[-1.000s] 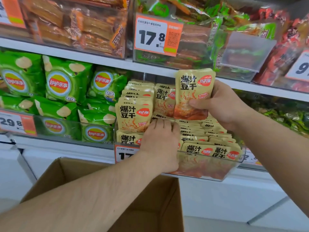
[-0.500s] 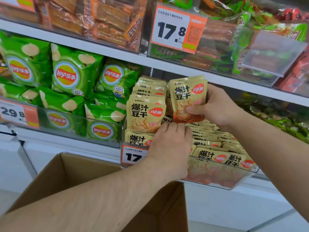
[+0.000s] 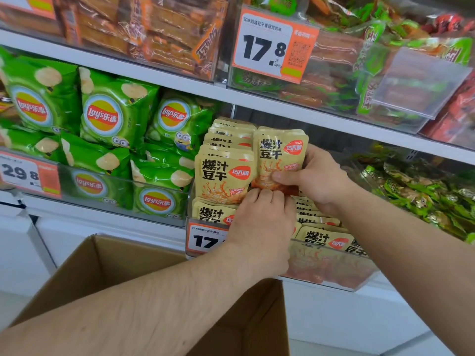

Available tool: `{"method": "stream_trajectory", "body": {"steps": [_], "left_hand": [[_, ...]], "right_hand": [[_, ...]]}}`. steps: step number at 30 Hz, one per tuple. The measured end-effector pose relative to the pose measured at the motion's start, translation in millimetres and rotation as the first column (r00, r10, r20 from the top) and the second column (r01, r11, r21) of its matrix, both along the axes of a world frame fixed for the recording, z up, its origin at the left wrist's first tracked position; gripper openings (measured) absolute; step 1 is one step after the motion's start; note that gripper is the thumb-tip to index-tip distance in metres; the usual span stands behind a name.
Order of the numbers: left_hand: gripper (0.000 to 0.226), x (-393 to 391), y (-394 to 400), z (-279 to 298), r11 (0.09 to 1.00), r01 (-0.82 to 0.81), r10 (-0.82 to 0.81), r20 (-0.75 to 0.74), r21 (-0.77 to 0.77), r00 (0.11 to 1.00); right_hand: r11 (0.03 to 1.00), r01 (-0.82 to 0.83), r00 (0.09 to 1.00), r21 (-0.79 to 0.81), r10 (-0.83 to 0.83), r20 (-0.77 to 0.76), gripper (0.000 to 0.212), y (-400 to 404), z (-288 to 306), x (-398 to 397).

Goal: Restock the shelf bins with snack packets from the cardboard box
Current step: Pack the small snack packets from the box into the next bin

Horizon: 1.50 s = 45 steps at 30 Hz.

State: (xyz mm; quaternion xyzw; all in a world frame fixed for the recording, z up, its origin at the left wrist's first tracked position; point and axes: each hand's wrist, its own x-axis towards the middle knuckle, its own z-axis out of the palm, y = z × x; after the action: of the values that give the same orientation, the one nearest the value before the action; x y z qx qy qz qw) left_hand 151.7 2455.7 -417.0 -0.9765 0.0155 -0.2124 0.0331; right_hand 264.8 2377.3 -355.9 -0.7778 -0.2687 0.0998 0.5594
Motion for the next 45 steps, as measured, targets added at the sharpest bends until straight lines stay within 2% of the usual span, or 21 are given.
{"method": "stream_trajectory", "body": {"steps": [3, 9, 20, 27, 29, 30, 31, 32, 33, 34, 35, 36, 38, 40, 42, 44, 45], "left_hand": [[0.088, 0, 0, 0, 1.0, -0.001, 0.001, 0.0, 0.009, 1.0], [0.09, -1, 0, 0, 0.999, -0.011, 0.011, -0.008, 0.035, 1.0], [0.088, -1, 0, 1, 0.999, -0.004, 0.004, -0.018, 0.034, 1.0], [0.086, -8, 0, 8, 0.999, 0.008, -0.005, -0.055, 0.046, 0.998], [0.082, -16, 2, 15, 0.999, 0.028, -0.027, -0.048, 0.017, 0.998], [0.078, -22, 4, 17, 0.998, 0.063, -0.063, -0.022, -0.001, 0.998], [0.072, -32, 7, 19, 0.993, 0.118, -0.117, 0.015, -0.022, 0.993], [0.065, -44, 12, 18, 0.983, 0.182, -0.179, 0.071, -0.038, 0.981], [0.057, -58, 18, 14, 0.972, 0.231, -0.225, 0.126, -0.039, 0.966], [0.05, -73, 25, 7, 0.966, 0.255, -0.246, 0.162, -0.039, 0.956], [0.043, -89, 34, 0, 0.966, 0.254, -0.246, 0.152, -0.041, 0.957], [0.039, -107, 43, -7, 0.973, 0.224, -0.218, 0.095, -0.054, 0.971], [0.037, -138, 63, -19, 0.987, 0.061, -0.084, -0.154, -0.148, 0.984], [0.037, -158, 91, -36, 0.952, -0.112, -0.002, -0.371, -0.285, 0.929], [0.032, -176, 121, -56, 0.895, -0.241, 0.016, -0.513, -0.375, 0.859], [0.028, -191, 146, -76, 0.848, -0.334, 0.046, -0.569, -0.412, 0.821], [0.027, -198, 158, -86, 0.827, -0.38, 0.068, -0.596, -0.415, 0.8]], "right_hand": [[1.0, 0.025, 1.0, -0.008, -0.025, -0.015, 0.045, 4, -7, -3], [0.987, 0.099, 0.995, -0.123, -0.099, 0.009, 0.028, -3, -9, 0], [0.93, 0.13, 0.988, -0.343, -0.093, 0.123, 0.025, 3, 2, -5], [0.917, 0.141, 0.989, -0.373, -0.112, 0.098, 0.024, 1, 6, -9], [0.911, 0.17, 0.985, -0.377, -0.155, 0.07, 0.034, -3, 11, -15], [0.897, 0.211, 0.977, -0.389, -0.189, 0.094, 0.051, -6, 13, -18], [0.863, 0.3, 0.952, -0.407, -0.248, 0.177, 0.069, -8, 15, -22], [0.819, 0.417, 0.902, -0.395, -0.318, 0.293, 0.076, -10, 16, -31], [0.795, 0.516, 0.829, -0.32, -0.37, 0.419, 0.067, -11, 16, -44], [0.801, 0.565, 0.755, -0.197, -0.406, 0.515, 0.049, -9, 14, -64], [0.832, 0.548, 0.718, -0.08, -0.419, 0.556, 0.03, -5, 8, -86], [0.875, 0.484, 0.731, -0.007, -0.4, 0.552, 0.019, 3, -1, -111], [0.951, 0.309, 0.858, 0.014, -0.285, 0.426, 0.014, 26, -35, -150], [0.974, 0.208, 0.958, -0.09, -0.184, 0.221, 0.015, 52, -79, -174], [0.956, 0.119, 0.993, -0.266, -0.113, 0.039, 0.012, 75, -128, -191], [0.907, 0.003, 0.989, -0.421, -0.063, -0.131, 0.004, 91, -174, -204], [0.874, -0.067, 0.977, -0.482, -0.042, -0.211, 0.008, 102, -201, -210]]}}
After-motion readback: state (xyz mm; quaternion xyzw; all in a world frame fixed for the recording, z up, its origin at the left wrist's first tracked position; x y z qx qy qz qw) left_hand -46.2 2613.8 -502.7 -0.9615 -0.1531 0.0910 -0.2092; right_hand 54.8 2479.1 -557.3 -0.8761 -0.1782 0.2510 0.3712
